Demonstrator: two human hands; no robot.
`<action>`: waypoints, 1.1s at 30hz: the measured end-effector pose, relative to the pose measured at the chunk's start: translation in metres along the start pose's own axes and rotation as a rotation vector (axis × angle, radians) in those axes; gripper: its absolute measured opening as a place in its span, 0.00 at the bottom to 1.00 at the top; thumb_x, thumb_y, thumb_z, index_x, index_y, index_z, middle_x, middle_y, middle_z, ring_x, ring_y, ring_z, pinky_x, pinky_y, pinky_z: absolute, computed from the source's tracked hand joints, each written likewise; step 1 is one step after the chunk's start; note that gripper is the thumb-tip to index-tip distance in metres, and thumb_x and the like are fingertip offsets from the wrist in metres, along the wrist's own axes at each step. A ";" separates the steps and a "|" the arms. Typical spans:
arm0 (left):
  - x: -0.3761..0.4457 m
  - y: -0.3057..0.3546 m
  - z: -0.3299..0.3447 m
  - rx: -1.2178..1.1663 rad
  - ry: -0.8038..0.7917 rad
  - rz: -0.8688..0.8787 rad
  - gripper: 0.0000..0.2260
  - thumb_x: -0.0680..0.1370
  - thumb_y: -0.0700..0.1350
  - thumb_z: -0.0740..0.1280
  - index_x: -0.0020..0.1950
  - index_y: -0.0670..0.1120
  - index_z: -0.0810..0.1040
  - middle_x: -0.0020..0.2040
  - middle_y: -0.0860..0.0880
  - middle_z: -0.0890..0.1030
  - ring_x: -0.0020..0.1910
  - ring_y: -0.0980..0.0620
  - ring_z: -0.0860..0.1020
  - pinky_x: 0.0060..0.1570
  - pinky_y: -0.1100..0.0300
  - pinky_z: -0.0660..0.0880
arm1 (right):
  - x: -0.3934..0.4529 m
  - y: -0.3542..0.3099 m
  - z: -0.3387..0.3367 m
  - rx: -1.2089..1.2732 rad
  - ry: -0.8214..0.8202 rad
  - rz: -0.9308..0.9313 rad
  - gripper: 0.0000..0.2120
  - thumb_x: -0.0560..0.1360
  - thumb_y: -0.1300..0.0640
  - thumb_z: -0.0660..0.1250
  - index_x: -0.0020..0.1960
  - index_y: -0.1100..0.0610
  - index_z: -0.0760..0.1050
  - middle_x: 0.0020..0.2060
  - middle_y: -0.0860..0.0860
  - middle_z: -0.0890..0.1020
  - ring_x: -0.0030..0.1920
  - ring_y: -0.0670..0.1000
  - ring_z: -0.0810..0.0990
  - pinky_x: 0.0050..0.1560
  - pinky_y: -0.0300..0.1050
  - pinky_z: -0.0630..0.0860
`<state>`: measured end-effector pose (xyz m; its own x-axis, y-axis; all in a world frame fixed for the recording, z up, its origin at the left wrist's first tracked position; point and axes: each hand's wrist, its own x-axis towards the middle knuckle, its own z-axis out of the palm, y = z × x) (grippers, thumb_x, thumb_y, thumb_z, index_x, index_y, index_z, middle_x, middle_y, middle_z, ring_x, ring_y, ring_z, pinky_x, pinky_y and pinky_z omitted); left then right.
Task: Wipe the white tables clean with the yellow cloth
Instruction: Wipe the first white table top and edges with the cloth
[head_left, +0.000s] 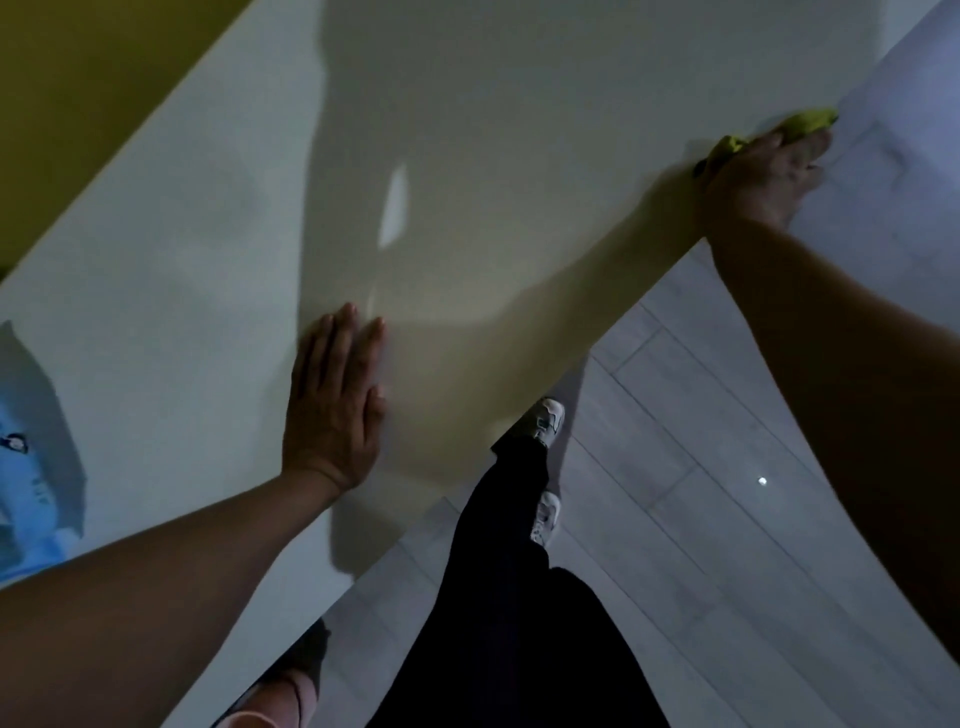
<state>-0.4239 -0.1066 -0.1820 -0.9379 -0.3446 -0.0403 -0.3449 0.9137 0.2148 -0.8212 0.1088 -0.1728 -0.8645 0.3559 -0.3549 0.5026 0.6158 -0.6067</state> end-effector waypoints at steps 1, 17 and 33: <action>-0.001 0.000 0.000 -0.001 0.004 0.001 0.28 0.84 0.51 0.49 0.84 0.46 0.58 0.85 0.42 0.54 0.84 0.41 0.52 0.81 0.39 0.54 | -0.010 0.002 0.000 0.004 -0.002 -0.003 0.28 0.85 0.47 0.47 0.82 0.54 0.45 0.75 0.56 0.61 0.73 0.58 0.66 0.74 0.55 0.63; -0.002 -0.002 -0.002 0.018 0.024 0.022 0.28 0.84 0.51 0.50 0.84 0.47 0.58 0.84 0.41 0.57 0.83 0.40 0.55 0.80 0.39 0.54 | -0.374 0.141 0.042 0.087 -0.340 0.023 0.32 0.83 0.41 0.46 0.79 0.44 0.31 0.76 0.46 0.54 0.72 0.52 0.57 0.72 0.50 0.59; -0.004 0.000 -0.004 0.027 0.016 -0.001 0.28 0.83 0.51 0.50 0.85 0.49 0.56 0.85 0.43 0.55 0.84 0.41 0.53 0.81 0.42 0.50 | -0.186 0.066 0.031 0.119 -0.056 0.024 0.28 0.86 0.50 0.48 0.82 0.55 0.44 0.74 0.57 0.61 0.73 0.58 0.64 0.71 0.49 0.61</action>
<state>-0.4199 -0.1059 -0.1774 -0.9369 -0.3488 -0.0250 -0.3470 0.9188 0.1882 -0.6273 0.0619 -0.1690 -0.8523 0.3277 -0.4076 0.5229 0.5187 -0.6764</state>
